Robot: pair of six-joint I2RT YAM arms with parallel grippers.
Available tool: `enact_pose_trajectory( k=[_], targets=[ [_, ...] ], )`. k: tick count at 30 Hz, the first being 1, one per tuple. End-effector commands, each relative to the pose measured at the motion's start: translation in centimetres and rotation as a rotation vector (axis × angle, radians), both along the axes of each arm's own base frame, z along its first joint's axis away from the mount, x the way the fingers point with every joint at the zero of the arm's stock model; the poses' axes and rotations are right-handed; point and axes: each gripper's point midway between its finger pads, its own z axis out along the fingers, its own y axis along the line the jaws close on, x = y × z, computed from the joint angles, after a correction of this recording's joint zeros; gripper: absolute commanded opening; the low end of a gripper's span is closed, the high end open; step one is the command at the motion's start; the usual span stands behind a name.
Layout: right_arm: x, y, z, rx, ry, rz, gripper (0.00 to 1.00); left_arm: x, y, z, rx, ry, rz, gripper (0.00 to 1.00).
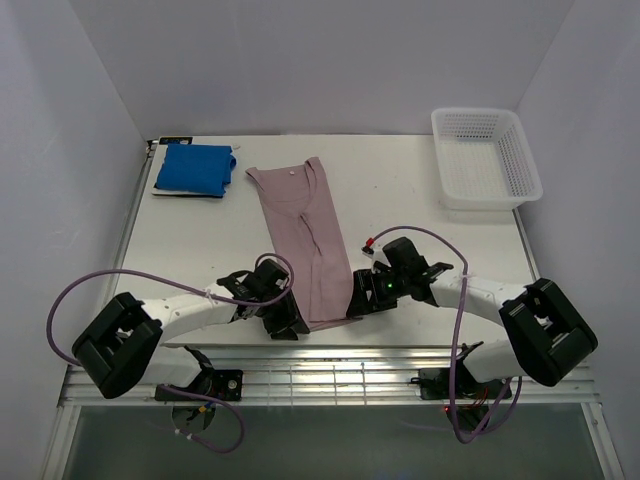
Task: Fold and stack the tank tops
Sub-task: Fold the tank top
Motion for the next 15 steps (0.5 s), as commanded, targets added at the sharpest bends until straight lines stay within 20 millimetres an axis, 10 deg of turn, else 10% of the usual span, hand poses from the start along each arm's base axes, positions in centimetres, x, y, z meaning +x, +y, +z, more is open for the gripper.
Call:
enact_pose_trajectory(
  k=[1,9,15],
  targets=[
    [-0.1,-0.7,-1.3,-0.043,0.023,-0.009,0.73,-0.7,1.1,-1.7,0.076,0.021,0.009,0.45],
    [-0.5,-0.5,-2.3,-0.091,0.028,0.031,0.7,-0.4,1.8,-2.3,0.11,0.012,0.049,0.29],
    [-1.2,-0.3,-2.7,-0.126,0.056,0.047,0.3,-0.1,2.1,-2.5,0.133,0.005,0.069,0.1]
  ],
)
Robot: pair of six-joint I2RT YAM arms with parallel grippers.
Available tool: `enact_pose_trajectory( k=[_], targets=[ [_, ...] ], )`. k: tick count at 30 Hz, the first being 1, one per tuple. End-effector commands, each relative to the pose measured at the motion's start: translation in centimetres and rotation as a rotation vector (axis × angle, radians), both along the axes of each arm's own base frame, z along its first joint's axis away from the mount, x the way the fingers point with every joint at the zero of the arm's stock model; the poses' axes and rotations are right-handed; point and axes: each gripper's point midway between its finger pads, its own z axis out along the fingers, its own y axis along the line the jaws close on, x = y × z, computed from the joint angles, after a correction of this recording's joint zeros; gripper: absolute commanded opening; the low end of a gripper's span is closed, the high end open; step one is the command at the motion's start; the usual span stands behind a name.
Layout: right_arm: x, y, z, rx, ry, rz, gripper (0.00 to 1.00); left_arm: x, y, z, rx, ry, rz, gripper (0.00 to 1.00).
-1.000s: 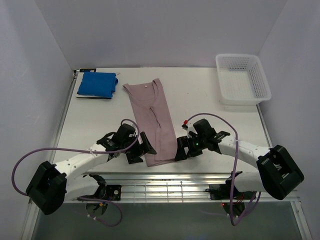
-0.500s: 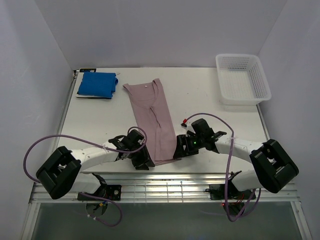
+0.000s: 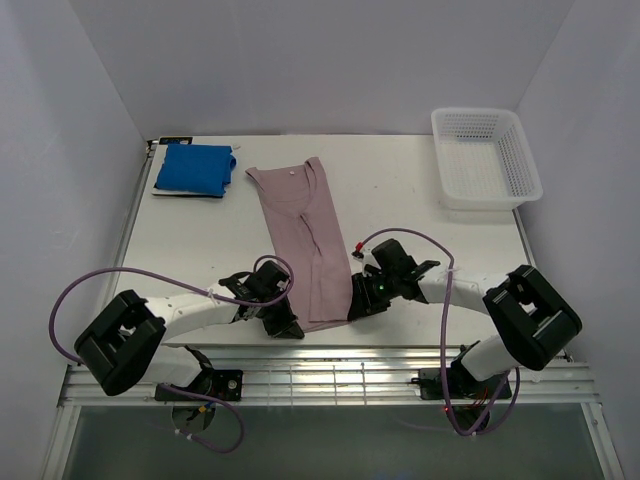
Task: Fold and stack the tank tops
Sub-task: Fold the tank top
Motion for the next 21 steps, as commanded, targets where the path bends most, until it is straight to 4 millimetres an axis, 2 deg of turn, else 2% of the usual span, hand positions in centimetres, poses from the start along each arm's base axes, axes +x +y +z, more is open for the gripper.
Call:
enact_pose_trajectory(
  k=[1,8,13,17,21],
  targets=[
    [-0.7,-2.0,-1.7,-0.13,0.025,-0.023,0.26,0.3,2.1,-1.8,0.117,-0.027,0.04,0.02],
    [-2.0,-3.1,-0.7,-0.13,0.015,-0.005,0.16,-0.1,2.5,-1.5,0.109,-0.032,0.046,0.0],
    [-3.5,-2.9,0.2,-0.072,0.044,0.03,0.14,-1.2,1.5,-0.2,0.01,-0.018,0.016,0.0],
    [-3.1,-2.4,1.3,-0.041,0.022,0.036,0.12,-0.7,0.9,0.7,-0.019,-0.042,0.008,0.0],
    [-1.9,-1.4,3.3,-0.008,-0.023,0.035,0.09,0.4,-0.3,2.6,-0.064,-0.088,-0.004,0.0]
  ],
)
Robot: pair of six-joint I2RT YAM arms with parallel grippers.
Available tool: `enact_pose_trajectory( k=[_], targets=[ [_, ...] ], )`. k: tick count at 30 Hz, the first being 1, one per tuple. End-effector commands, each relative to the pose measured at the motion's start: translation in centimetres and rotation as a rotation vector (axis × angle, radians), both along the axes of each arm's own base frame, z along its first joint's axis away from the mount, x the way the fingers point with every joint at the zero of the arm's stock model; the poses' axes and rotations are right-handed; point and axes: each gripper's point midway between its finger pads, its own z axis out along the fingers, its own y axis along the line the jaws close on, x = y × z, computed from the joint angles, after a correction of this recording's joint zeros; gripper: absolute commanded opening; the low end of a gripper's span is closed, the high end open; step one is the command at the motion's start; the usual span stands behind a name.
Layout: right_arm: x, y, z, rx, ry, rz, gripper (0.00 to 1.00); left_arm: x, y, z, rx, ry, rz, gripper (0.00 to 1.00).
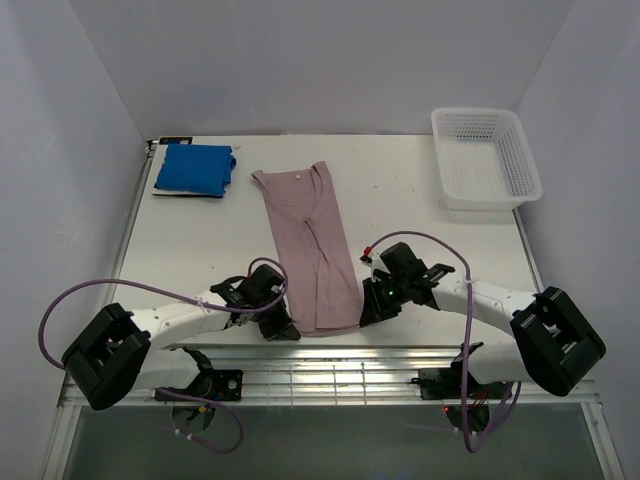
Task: Fold and stack the tank tops
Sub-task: Fold the tank top
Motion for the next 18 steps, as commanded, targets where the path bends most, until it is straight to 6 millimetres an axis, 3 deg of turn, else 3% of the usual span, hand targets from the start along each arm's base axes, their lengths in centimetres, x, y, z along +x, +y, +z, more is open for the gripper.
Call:
enact_pose_trajectory(
  k=[1,7,9,18],
  targets=[
    [0.9,1.0,2.7,0.04,-0.044,0.021,0.08,1.4,-1.3,2.5,-0.053,-0.074,-0.01,0.0],
    [5.2,2.5,6.3,0.044,-0.164,-0.038,0.08,5.2,-2.8,6.2,-0.062,-0.197,0.049,0.0],
    [6.8,2.8,6.9,0.044,-0.177,-0.061,0.08,6.3,-2.4,6.4,-0.025,-0.212,0.076,0.0],
    [15.9,6.2,10.6,0.069,-0.297,-0.102,0.08,16.4,-2.8,10.5,-0.125,-0.41,0.2,0.0]
  ],
)
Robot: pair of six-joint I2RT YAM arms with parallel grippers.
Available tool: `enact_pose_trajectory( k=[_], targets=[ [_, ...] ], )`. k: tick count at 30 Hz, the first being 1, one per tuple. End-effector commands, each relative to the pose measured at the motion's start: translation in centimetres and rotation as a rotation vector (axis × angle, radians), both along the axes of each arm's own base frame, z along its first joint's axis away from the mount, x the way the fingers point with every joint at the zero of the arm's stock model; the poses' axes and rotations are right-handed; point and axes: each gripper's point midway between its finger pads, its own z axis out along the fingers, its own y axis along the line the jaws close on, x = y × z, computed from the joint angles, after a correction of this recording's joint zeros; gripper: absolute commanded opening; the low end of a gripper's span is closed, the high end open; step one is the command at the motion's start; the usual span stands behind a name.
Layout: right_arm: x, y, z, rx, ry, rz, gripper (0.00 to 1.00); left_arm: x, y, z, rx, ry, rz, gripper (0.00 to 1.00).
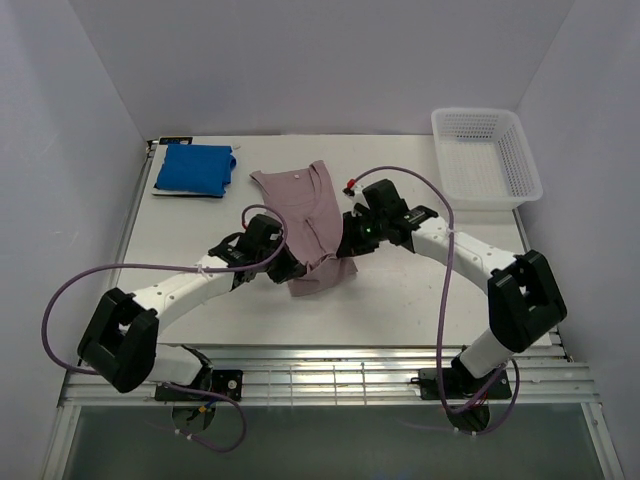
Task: Fold and stack the tank tops
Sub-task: Fold the tank top
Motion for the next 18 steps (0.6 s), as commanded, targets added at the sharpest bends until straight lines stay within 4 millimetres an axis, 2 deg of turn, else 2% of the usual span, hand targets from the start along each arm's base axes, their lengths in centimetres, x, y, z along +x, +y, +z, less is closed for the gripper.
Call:
enact_pose_trajectory(
  k=[1,2,3,4,5,6,7,8,9,10,11,13,14,15,18],
  targets=[
    [4.0,1.3,2.2,0.022,-0.085,-0.007,0.08,4.8,0.0,2.3,-0.033,-0.122,0.037,0.0],
    [5.0,1.4,1.8,0.015,-0.078,-0.018,0.08,5.8,0.6,2.3,-0.028,-0.122,0.054,0.0],
    [6.4,1.9,3.0,0.032,-0.109,-0.03,0.08,6.8,0.7,2.9,-0.018,-0.146,0.047,0.0],
    [7.3,1.8,3.3,0.032,-0.12,-0.042,0.08,7.5,1.0,2.9,-0.002,-0.149,0.057,0.0],
    [8.0,2.0,2.6,0.022,-0.115,-0.043,0.08,8.4,1.5,2.1,0.021,-0.139,0.064,0.0],
    [9.1,2.3,3.4,0.028,-0.138,-0.054,0.08,9.4,1.5,2.7,0.033,-0.167,0.055,0.0],
    [9.9,2.3,2.6,0.02,-0.126,-0.062,0.08,10.1,1.7,2.8,0.037,-0.172,0.058,0.0],
    [10.5,2.3,2.6,0.02,-0.132,-0.062,0.08,10.9,2.1,2.2,0.05,-0.157,0.069,0.0],
    [11.0,2.5,2.5,0.02,-0.132,-0.065,0.08,11.5,2.4,2.1,0.058,-0.16,0.078,0.0],
    [11.8,2.8,3.2,0.032,-0.151,-0.068,0.08,12.4,2.7,2.5,0.058,-0.174,0.085,0.0],
    [12.5,2.8,2.5,0.022,-0.143,-0.069,0.08,13.0,3.3,2.4,0.062,-0.174,0.096,0.0],
    [13.8,3.0,3.0,0.03,-0.166,-0.07,0.08,14.1,3.5,2.3,0.061,-0.182,0.096,0.0],
    [14.2,3.1,2.3,0.022,-0.157,-0.068,0.08,14.7,3.9,2.3,0.064,-0.186,0.105,0.0],
    [14.6,3.1,2.2,0.02,-0.16,-0.068,0.08,14.9,4.0,1.8,0.072,-0.171,0.107,0.0],
    [16.0,3.3,1.9,0.028,-0.166,-0.075,0.08,16.2,4.5,1.8,0.08,-0.191,0.115,0.0]
  ],
)
